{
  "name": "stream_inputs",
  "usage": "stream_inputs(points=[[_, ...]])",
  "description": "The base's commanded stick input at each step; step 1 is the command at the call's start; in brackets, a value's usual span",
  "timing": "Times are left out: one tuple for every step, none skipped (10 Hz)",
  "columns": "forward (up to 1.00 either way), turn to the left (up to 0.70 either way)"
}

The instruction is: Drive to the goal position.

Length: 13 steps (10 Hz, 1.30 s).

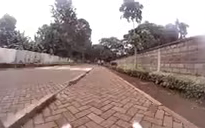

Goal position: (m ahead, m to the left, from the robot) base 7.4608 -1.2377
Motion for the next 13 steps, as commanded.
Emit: stream_inputs(points=[[0.50, 0.00], [0.50, 0.00], [0.50, 0.00], [0.50, 0.00], [0.50, 0.00], [0.50, 0.00], [0.50, 0.00], [0.50, 0.00], [0.50, 0.00], [0.50, 0.00], [0.50, 0.00], [0.50, 0.00], [0.50, 0.00]])
